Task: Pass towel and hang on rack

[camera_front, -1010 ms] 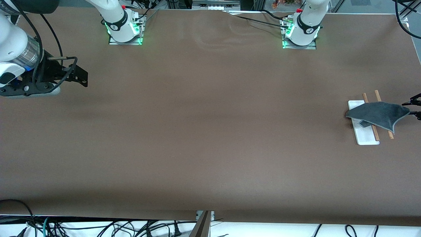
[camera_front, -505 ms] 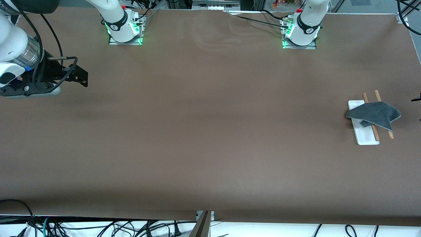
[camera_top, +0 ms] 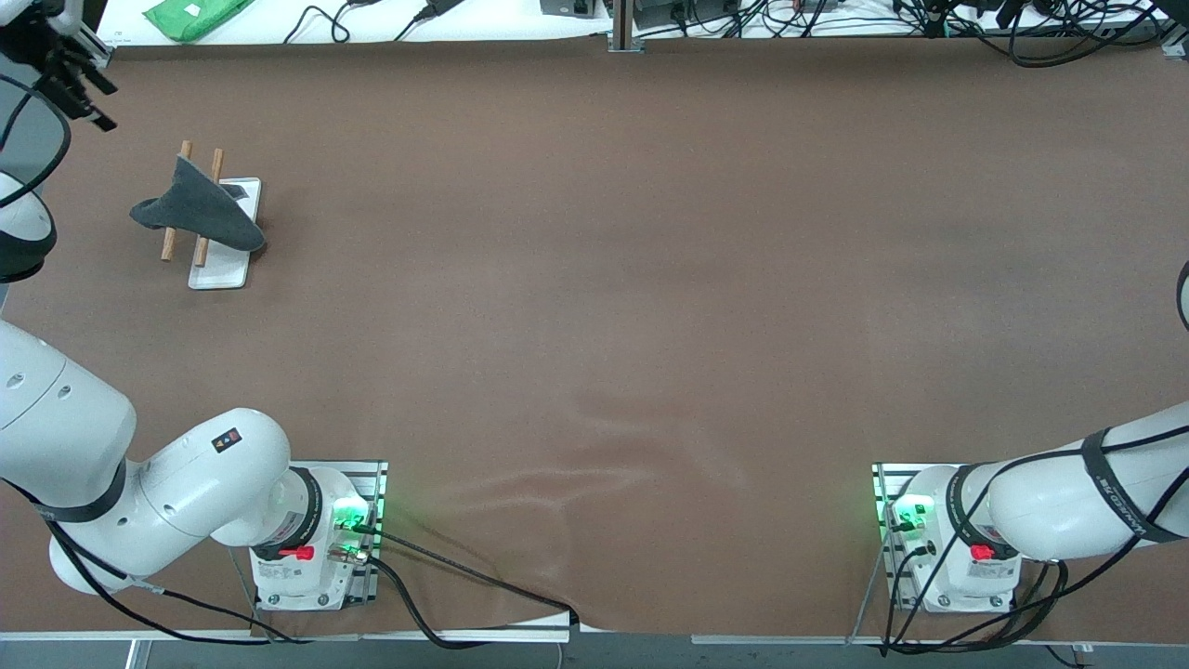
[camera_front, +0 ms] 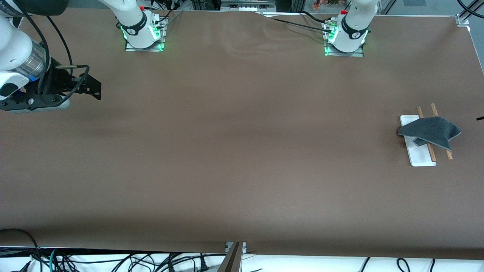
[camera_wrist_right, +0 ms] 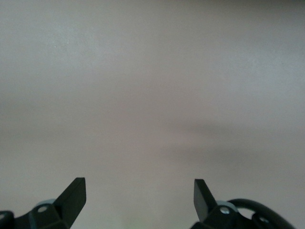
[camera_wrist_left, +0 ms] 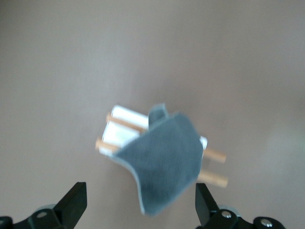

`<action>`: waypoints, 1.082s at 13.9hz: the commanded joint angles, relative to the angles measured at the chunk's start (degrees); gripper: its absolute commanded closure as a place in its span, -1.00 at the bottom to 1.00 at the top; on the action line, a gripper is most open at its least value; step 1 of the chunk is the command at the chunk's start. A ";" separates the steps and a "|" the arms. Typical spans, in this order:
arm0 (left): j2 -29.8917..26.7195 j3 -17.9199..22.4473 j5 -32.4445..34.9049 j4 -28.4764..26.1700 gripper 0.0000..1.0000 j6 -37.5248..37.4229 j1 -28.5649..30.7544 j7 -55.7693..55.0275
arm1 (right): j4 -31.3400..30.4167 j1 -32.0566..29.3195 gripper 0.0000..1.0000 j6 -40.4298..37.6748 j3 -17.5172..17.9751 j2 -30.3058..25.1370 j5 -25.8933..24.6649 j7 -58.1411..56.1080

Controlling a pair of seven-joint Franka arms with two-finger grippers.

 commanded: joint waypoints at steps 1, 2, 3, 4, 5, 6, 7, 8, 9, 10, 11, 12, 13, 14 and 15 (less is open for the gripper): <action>-2.18 -3.70 -1.59 -0.41 -1.00 -3.78 0.26 -9.03 | 0.54 -0.08 -1.00 -0.28 0.25 -0.01 -0.21 -0.37; -2.62 -5.54 -1.51 -0.41 -1.00 -4.75 0.08 -12.91 | 0.54 -0.08 -1.00 -0.28 0.34 -0.01 -0.21 -0.37; -2.97 -6.69 -1.51 -0.50 -1.00 -5.37 -0.44 -15.82 | 0.54 0.01 -1.00 -0.28 0.34 -0.01 -0.21 -0.37; -5.33 -6.01 -1.59 -1.72 -1.00 -5.81 -2.62 -18.63 | 0.54 0.01 -1.00 -0.28 0.34 -0.01 -0.21 -0.37; -7.96 -5.57 -1.07 -3.82 -1.00 -5.82 -4.82 -23.71 | 0.54 0.01 -1.00 -0.28 0.34 -0.01 -0.21 -0.37; -9.20 -4.61 -1.07 -4.36 -1.00 -5.64 -7.19 -31.24 | 0.54 0.01 -1.00 -0.28 0.34 -0.01 -0.21 -0.37; -10.61 -1.90 -0.98 -4.36 -1.00 -5.55 -11.39 -37.15 | 0.54 0.01 -1.00 -0.28 0.34 -0.01 -0.21 -0.37; -11.75 1.70 -0.98 -4.63 -1.00 -5.55 -15.79 -42.16 | 0.54 0.01 -1.00 -0.28 0.34 -0.01 -0.21 -0.37; -13.07 5.12 -0.89 -4.63 -1.00 -5.55 -20.62 -47.35 | 0.54 0.01 -1.00 -0.28 0.34 -0.01 -0.21 -0.37; -14.22 8.20 -1.15 -4.71 -1.00 -5.55 -25.27 -54.01 | 0.54 0.01 -1.00 -0.28 0.34 -0.01 -0.21 -0.37; -16.05 11.11 -1.33 -5.24 -1.00 -5.47 -29.76 -62.69 | 0.54 0.01 -1.00 -0.28 0.34 -0.10 -0.21 -0.37; -17.64 12.35 -1.42 -6.64 -1.00 -4.86 -32.85 -71.31 | 0.54 0.01 -1.00 -0.28 0.34 -0.01 -0.21 -0.37; -20.00 12.45 -2.38 -9.09 -1.00 -4.85 -33.58 -78.96 | 0.54 0.01 -1.00 -0.28 0.34 -0.01 -0.21 -0.37; -23.07 12.45 -4.04 -12.16 -1.00 -4.85 -34.45 -84.00 | 0.54 0.01 -1.00 -0.28 0.34 -0.10 -0.21 -0.37; -24.41 12.72 -4.23 -14.10 -1.00 -4.15 -35.77 -85.36 | 0.54 0.01 -1.00 -0.28 0.34 -0.01 -0.21 -0.37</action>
